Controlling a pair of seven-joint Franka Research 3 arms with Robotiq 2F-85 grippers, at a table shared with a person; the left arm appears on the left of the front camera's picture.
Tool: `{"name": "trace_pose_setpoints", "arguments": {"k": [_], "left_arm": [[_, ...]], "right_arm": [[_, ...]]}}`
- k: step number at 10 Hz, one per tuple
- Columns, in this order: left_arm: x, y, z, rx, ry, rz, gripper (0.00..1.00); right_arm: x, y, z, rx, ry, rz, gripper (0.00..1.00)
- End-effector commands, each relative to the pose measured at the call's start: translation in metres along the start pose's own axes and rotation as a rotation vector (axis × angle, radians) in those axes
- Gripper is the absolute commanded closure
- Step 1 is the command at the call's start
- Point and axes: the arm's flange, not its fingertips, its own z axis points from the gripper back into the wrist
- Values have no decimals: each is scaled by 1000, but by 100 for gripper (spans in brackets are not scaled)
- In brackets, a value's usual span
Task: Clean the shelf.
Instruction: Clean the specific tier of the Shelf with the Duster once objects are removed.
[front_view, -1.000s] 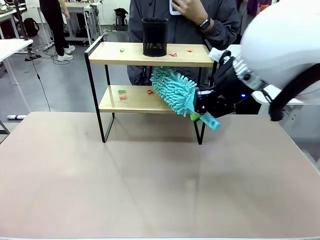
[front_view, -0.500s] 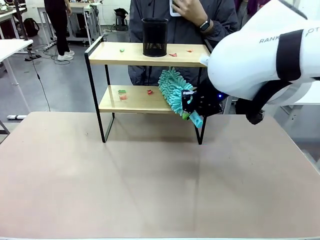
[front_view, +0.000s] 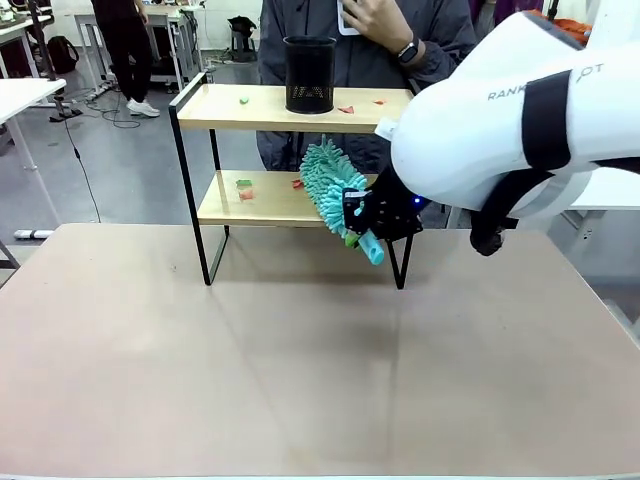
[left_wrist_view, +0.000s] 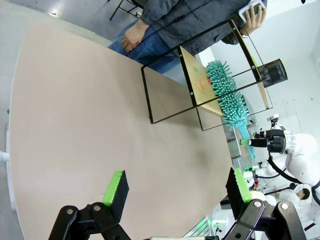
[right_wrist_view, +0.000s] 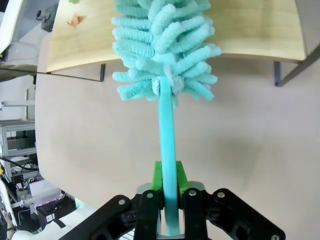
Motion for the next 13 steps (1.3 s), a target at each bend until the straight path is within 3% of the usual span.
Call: {"name": "trace_pose_setpoints", "arguments": {"k": [1,9,13], "left_arm": [[1,0,-1,-18,-16,-24,0],[1,0,-1,-18,-16,-24,0],[1,0,-1,-18,-16,-24,0]], "right_arm": [[4,17,-9,39,7,15,100],[-26,111,-48,115,148,225,100],[-21,102,-37,184,147,216,100]]}}
